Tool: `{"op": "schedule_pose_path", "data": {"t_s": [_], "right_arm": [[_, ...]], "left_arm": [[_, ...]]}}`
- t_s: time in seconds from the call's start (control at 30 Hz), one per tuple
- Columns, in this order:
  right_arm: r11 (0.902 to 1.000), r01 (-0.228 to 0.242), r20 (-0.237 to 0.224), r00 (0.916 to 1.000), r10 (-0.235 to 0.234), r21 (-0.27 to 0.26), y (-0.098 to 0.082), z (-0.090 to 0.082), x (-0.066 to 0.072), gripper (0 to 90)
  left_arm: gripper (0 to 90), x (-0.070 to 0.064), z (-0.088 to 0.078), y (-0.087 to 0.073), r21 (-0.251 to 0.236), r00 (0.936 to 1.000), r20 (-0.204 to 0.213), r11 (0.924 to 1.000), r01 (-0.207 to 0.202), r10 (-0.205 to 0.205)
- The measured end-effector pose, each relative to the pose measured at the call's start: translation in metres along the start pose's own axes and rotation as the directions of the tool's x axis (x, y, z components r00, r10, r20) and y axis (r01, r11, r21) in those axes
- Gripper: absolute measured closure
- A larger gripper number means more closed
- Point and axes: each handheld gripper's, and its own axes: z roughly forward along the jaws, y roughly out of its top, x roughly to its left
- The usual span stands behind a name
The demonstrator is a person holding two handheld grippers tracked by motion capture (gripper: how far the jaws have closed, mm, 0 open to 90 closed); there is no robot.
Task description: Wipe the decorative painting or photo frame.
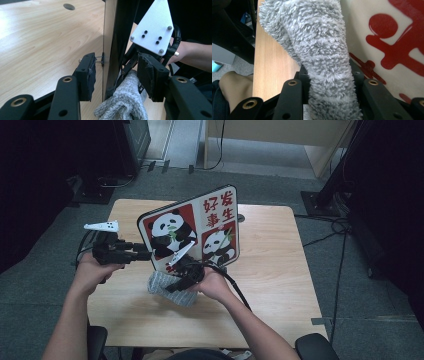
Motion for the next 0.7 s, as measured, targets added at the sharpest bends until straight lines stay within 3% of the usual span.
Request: {"op": "schedule_pose_path", "data": {"t_s": [0.4,0.7], "right_arm": [[0.9999,-0.013,0.006,0.9999,0.013,-0.001,-0.006,0.003,-0.002,66.0],[0.9999,-0.011,0.014,0.9998,0.011,-0.010,-0.009,0.002,-0.003,66.0]], "left_arm": [[59.3,0.004,0.015,0.003,0.043,0.9995,0.016,0.9988,0.025,-0.025],[73.1,0.003,0.019,0.004,0.063,0.9999,0.013,0.9980,0.008,-0.009]]}}
